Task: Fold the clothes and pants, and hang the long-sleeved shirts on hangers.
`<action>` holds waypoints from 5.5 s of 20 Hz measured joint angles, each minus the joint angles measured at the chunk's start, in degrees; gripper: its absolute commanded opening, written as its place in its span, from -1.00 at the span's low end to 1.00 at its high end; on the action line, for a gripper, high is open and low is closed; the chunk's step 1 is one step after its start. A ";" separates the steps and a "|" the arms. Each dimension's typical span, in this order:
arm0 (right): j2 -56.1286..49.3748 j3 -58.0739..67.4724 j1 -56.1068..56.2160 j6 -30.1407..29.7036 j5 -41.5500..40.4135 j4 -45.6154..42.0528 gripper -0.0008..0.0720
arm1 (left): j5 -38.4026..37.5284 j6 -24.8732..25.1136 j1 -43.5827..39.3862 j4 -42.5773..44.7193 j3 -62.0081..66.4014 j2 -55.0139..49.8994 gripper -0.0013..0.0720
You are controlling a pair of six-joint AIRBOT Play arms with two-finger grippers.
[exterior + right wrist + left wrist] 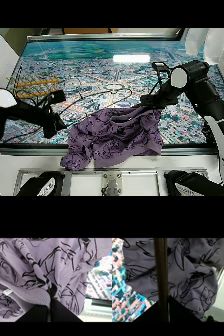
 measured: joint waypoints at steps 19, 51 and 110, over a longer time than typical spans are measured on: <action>0.00 0.00 0.00 0.00 0.00 0.00 -0.92 | 9.94 2.05 -10.78 -0.26 -10.16 -1.22 -0.92; 0.00 3.80 9.20 -6.93 -4.09 3.13 -0.93 | 23.52 3.13 -21.00 -5.20 -6.56 -9.73 -0.92; 2.93 -1.22 -28.68 -66.79 -2.64 45.18 0.54 | 25.55 3.08 -21.03 -8.17 -7.56 -9.73 -0.92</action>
